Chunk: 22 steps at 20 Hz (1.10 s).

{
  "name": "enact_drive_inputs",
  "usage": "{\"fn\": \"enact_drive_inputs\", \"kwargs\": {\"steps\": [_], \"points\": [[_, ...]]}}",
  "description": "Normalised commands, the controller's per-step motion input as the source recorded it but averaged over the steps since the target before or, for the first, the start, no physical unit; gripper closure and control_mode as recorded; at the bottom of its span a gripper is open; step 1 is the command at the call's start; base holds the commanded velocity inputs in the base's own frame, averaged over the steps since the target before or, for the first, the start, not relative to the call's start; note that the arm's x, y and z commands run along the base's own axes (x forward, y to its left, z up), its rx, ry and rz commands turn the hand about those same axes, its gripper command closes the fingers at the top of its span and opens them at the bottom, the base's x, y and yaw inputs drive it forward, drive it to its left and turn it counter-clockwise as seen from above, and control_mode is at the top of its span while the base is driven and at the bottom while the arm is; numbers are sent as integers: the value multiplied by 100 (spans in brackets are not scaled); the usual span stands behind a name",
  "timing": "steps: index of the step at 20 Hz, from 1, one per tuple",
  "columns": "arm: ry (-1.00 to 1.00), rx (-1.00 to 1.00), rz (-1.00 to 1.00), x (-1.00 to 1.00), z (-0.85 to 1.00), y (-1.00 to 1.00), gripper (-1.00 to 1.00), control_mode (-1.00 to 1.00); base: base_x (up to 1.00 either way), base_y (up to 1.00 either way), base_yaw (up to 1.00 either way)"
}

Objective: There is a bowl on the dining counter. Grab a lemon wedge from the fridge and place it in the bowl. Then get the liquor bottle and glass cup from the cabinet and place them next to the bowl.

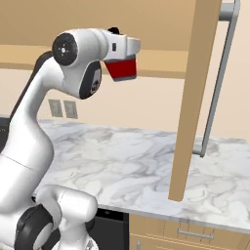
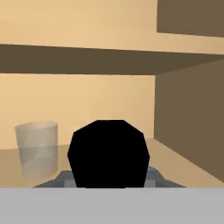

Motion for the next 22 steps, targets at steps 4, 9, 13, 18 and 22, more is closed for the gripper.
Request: {"fn": "enact_drive_inputs", "kwargs": {"steps": [4, 9, 13, 18, 22], "points": [[15, 0, 0, -96, 1, 12, 100, -100, 0, 0, 0], [5, 0, 0, -100, -6, 9, 100, -100, 0, 0, 0], [0, 0, 0, -100, -30, 20, 100, -100, 0, 0, 0], [0, 0, 0, -86, -18, 22, 100, -100, 0, 0, 0], [0, 0, 0, -38, 0, 19, 100, -100, 0, 0, 0]]}}
